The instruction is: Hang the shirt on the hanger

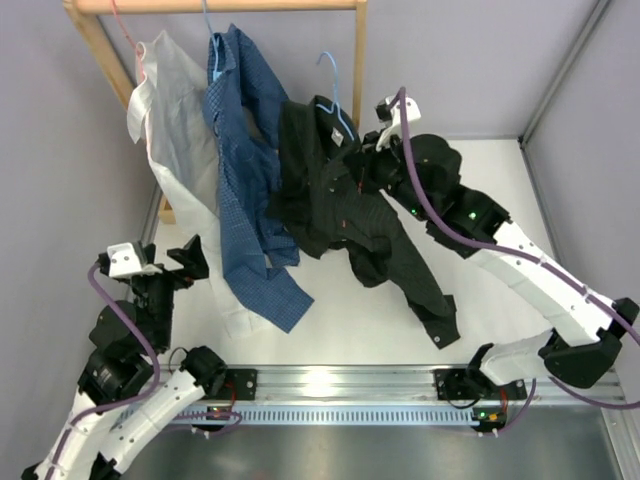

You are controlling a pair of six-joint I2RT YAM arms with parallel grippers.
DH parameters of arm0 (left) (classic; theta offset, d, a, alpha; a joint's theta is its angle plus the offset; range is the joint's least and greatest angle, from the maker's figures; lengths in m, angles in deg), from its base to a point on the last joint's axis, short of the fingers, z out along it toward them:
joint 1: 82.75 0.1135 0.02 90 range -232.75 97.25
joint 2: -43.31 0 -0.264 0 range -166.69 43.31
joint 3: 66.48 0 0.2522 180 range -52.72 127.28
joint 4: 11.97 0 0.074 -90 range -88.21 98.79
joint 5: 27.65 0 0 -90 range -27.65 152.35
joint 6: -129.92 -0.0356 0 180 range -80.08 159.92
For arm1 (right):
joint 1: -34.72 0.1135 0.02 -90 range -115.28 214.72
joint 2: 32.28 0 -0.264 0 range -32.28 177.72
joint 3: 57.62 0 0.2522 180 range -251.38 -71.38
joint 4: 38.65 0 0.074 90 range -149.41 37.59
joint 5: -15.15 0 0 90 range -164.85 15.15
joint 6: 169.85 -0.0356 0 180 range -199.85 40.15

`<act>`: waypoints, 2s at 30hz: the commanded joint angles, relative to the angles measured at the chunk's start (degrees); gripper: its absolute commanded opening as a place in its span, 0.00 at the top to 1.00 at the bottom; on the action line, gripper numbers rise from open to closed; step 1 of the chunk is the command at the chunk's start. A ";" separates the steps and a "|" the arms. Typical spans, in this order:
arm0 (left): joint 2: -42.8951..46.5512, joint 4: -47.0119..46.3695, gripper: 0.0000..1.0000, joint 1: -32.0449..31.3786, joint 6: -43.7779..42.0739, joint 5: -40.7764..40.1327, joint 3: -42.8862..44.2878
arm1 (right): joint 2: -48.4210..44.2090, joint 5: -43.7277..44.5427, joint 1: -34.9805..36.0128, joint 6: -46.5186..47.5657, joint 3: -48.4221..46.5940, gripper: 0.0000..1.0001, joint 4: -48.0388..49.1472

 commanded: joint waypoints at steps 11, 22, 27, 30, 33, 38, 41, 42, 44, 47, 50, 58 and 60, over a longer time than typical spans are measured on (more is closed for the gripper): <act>0.40 -1.20 0.02 24.98 8.19 -0.43 -2.31 | 14.93 17.99 3.04 -3.72 -23.39 1.00 2.44; -1.01 -0.32 0.02 25.07 7.84 0.55 -2.40 | 30.31 13.86 -4.51 -7.68 -44.33 1.00 -2.23; -0.92 -0.23 0.02 25.07 7.93 0.99 -2.40 | 33.39 13.51 -5.83 -9.87 -46.88 1.00 -2.14; -0.74 -0.06 0.02 25.07 8.02 0.81 -2.31 | 33.92 13.77 -5.57 -10.75 -46.27 1.00 -2.49; -0.13 0.38 0.02 25.16 8.54 -1.11 -2.31 | 33.05 17.35 -4.08 -11.10 -43.55 1.00 -2.23; 0.93 1.44 0.02 25.16 9.51 -5.78 -2.05 | 30.41 19.57 -3.02 -13.04 -37.31 1.00 1.46; 1.02 1.44 0.02 25.16 9.51 -5.34 -2.05 | 29.97 18.87 -2.85 -12.34 -37.57 0.63 1.72; 0.93 1.44 0.02 25.16 9.51 -5.17 -2.05 | 29.45 18.61 -2.67 -11.90 -37.48 0.51 1.73; 0.14 1.44 0.02 25.16 9.34 -4.64 -1.87 | 28.83 17.21 -2.58 -11.20 -37.22 0.19 1.47; -0.74 1.44 0.02 25.16 8.81 -3.50 -1.78 | 25.58 15.10 -2.06 -9.18 -34.77 0.00 1.55; -1.88 1.88 0.02 24.90 7.76 0.10 -1.43 | 18.56 14.39 -1.00 -4.89 -27.57 0.01 2.95; -9.79 13.03 0.02 23.31 9.42 12.83 3.66 | -11.05 27.11 -1.18 6.47 2.83 0.01 -1.15; -11.45 15.50 0.02 23.31 9.69 14.43 4.63 | -20.54 34.05 -1.18 5.16 13.34 0.00 -3.36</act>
